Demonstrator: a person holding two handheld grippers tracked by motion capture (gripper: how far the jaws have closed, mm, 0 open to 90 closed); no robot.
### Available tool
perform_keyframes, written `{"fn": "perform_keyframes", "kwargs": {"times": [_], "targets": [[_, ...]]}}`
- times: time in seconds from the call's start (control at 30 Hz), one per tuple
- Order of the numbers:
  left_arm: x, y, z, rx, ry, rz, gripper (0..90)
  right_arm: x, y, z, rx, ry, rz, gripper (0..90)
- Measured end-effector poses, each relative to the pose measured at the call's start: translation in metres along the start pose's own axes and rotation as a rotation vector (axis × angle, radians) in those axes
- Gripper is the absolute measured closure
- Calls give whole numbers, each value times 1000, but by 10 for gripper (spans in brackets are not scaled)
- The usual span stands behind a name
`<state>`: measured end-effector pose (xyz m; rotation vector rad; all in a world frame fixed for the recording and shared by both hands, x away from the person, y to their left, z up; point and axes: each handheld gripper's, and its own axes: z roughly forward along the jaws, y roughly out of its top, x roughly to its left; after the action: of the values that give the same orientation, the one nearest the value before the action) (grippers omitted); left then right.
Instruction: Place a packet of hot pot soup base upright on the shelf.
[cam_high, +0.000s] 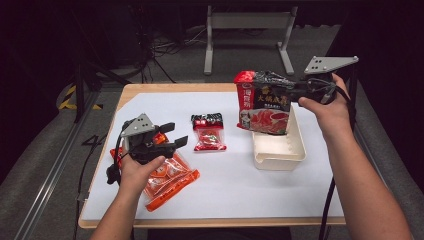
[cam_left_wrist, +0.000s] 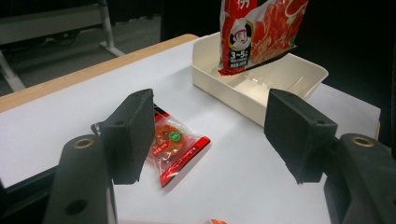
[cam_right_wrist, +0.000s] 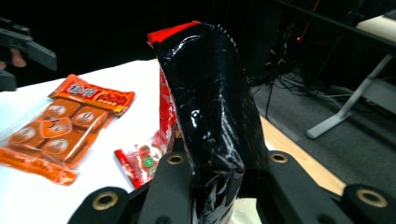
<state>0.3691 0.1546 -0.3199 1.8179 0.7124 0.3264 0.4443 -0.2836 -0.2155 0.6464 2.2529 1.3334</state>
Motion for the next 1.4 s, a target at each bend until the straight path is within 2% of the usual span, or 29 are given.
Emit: {"fn": "perform_keyframes", "kwargs": {"times": [0.07,0.1,0.2,0.37,0.53,0.8,1.0,1.17,1.4], "targets": [[1,0,-1,3,9,9,350,-4,0,0,-1,-16,-9,796],[1,0,-2,6,9,-3,350,-6,1,1,-1,-23,-10,796],[3,-1,-4,4,20,0,349,-13,2,2,2,-39,-8,796],[5,-4,-11,0,54,-7,347,-25,2,2,-3,-50,-9,794],[7,-7,-16,7,78,-18,349,-37,1,3,-6,-60,-35,794],[9,-10,-24,5,100,-36,351,-59,-6,6,-17,-60,0,792],[12,-12,-26,-1,106,-51,350,-68,-11,8,-45,-54,-11,792],[13,-12,-25,1,104,-54,350,-72,-14,11,-58,-55,-43,792],[14,-12,-25,5,103,-56,350,-76,-21,15,-73,-59,-42,792]]}}
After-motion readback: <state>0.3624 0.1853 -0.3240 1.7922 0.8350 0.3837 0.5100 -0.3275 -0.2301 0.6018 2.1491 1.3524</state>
